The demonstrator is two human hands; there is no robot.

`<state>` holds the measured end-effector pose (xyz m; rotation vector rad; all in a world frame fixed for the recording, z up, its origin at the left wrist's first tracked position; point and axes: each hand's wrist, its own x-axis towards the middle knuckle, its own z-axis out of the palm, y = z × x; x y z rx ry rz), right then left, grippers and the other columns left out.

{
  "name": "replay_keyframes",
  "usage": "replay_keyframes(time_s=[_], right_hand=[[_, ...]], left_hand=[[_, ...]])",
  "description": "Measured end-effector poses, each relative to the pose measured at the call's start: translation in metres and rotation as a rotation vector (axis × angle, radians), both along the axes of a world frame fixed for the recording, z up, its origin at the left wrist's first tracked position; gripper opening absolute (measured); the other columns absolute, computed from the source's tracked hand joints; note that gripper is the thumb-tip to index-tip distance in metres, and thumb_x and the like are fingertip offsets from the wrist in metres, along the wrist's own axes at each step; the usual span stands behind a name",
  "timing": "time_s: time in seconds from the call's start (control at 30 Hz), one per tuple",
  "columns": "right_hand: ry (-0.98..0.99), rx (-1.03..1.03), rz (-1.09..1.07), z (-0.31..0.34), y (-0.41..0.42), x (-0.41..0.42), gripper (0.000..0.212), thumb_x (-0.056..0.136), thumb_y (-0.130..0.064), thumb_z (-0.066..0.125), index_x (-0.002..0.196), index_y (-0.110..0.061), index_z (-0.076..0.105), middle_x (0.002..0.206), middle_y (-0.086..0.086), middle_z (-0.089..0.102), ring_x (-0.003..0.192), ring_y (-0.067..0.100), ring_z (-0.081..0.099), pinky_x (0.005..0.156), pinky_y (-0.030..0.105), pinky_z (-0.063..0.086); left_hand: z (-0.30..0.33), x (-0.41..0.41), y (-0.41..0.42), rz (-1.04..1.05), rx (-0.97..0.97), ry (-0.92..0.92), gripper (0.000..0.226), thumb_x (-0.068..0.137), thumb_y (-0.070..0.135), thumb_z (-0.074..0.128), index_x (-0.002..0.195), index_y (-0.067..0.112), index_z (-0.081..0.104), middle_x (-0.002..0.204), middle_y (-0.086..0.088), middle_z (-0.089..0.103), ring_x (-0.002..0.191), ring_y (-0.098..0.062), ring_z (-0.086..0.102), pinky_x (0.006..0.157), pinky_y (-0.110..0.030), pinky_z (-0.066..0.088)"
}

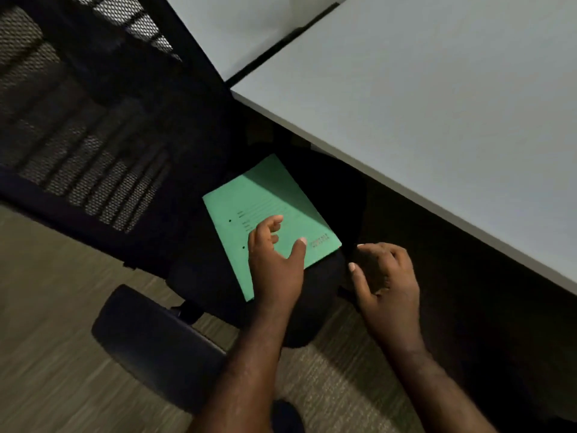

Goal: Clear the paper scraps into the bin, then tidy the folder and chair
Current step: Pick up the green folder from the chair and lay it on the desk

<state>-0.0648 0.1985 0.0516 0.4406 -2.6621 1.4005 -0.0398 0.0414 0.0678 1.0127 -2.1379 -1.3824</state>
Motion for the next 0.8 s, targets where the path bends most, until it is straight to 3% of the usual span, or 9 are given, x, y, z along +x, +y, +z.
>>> replay_keyframes(time_s=[0.1, 0.2, 0.27, 0.33, 0.4, 0.5, 0.57, 0.7, 0.8], right_hand=[[-0.109, -0.014, 0.022, 0.01, -0.038, -0.013, 0.036, 0.081, -0.013, 0.073, 0.114, -0.021, 0.062, 0.11, -0.01, 0.053, 0.096, -0.009, 0.048, 0.079, -0.003, 0.035], [-0.222, -0.044, 0.022, 0.011, -0.065, -0.027, 0.039, 0.083, -0.014, 0.072, 0.119, -0.021, 0.059, 0.115, -0.005, 0.056, 0.097, -0.007, 0.052, 0.07, 0.001, 0.041], [-0.273, -0.034, 0.049, 0.008, -0.081, -0.039, 0.042, 0.085, -0.015, 0.071, 0.124, -0.02, 0.057, 0.12, -0.004, 0.057, 0.1, 0.001, 0.054, 0.076, 0.009, 0.044], [-0.325, -0.014, 0.074, 0.002, -0.097, -0.054, 0.049, 0.086, -0.019, 0.071, 0.131, -0.018, 0.053, 0.124, -0.004, 0.056, 0.107, 0.01, 0.054, 0.087, 0.023, 0.045], [-0.411, -0.018, 0.053, -0.009, -0.111, -0.068, 0.054, 0.086, -0.023, 0.07, 0.136, -0.016, 0.049, 0.128, 0.0, 0.055, 0.11, 0.013, 0.053, 0.088, 0.027, 0.044], [-0.562, -0.017, -0.022, -0.037, -0.122, -0.089, 0.058, 0.088, -0.029, 0.068, 0.138, -0.011, 0.045, 0.135, 0.009, 0.053, 0.116, 0.021, 0.053, 0.096, 0.035, 0.045], [-0.628, 0.04, -0.042, -0.059, -0.124, -0.101, 0.06, 0.087, -0.031, 0.068, 0.137, -0.008, 0.046, 0.134, 0.013, 0.054, 0.117, 0.026, 0.054, 0.099, 0.038, 0.044], [-0.71, 0.181, -0.035, -0.099, -0.122, -0.124, 0.063, 0.085, -0.034, 0.07, 0.136, -0.005, 0.046, 0.132, 0.017, 0.055, 0.116, 0.032, 0.056, 0.1, 0.043, 0.046], [-0.734, 0.235, -0.012, -0.118, -0.12, -0.142, 0.062, 0.085, -0.031, 0.07, 0.134, 0.0, 0.048, 0.129, 0.02, 0.058, 0.117, 0.034, 0.056, 0.096, 0.038, 0.044]], left_hand=[[-0.001, 0.015, -0.038, 0.158, 0.233, -0.106, 0.047, 0.081, 0.019, 0.072, 0.122, 0.023, 0.048, 0.121, 0.003, 0.052, 0.107, -0.016, 0.053, 0.095, -0.04, 0.048], [-0.004, 0.022, -0.063, 0.273, 0.455, -0.133, 0.053, 0.085, 0.02, 0.069, 0.131, 0.02, 0.041, 0.127, 0.0, 0.052, 0.104, -0.016, 0.058, 0.087, -0.036, 0.051], [-0.009, 0.019, -0.077, 0.311, 0.503, -0.122, 0.059, 0.087, 0.02, 0.067, 0.137, 0.019, 0.036, 0.115, 0.008, 0.054, 0.088, -0.003, 0.058, 0.072, -0.024, 0.049], [-0.015, 0.013, -0.09, 0.347, 0.52, -0.112, 0.064, 0.087, 0.02, 0.067, 0.142, 0.018, 0.033, 0.104, 0.014, 0.05, 0.079, 0.006, 0.05, 0.068, -0.022, 0.043], [-0.022, 0.006, -0.101, 0.407, 0.579, -0.115, 0.068, 0.087, 0.023, 0.066, 0.144, 0.015, 0.031, 0.109, 0.01, 0.054, 0.081, -0.004, 0.055, 0.072, -0.026, 0.043], [-0.044, 0.003, -0.114, 0.514, 0.737, -0.169, 0.066, 0.088, 0.026, 0.065, 0.141, 0.004, 0.034, 0.129, -0.011, 0.057, 0.099, -0.023, 0.06, 0.074, -0.032, 0.044], [-0.062, 0.005, -0.117, 0.55, 0.816, -0.213, 0.056, 0.09, 0.029, 0.062, 0.133, -0.002, 0.044, 0.121, -0.018, 0.063, 0.1, -0.031, 0.064, 0.07, -0.033, 0.049], [-0.093, -0.004, -0.122, 0.612, 0.929, -0.238, 0.039, 0.093, 0.027, 0.057, 0.122, 0.001, 0.056, 0.112, -0.021, 0.067, 0.097, -0.037, 0.065, 0.083, -0.047, 0.055], [-0.108, -0.014, -0.124, 0.672, 0.883, -0.306, 0.04, 0.09, 0.028, 0.06, 0.119, 0.0, 0.058, 0.11, -0.022, 0.067, 0.096, -0.039, 0.066, 0.086, -0.056, 0.054]])
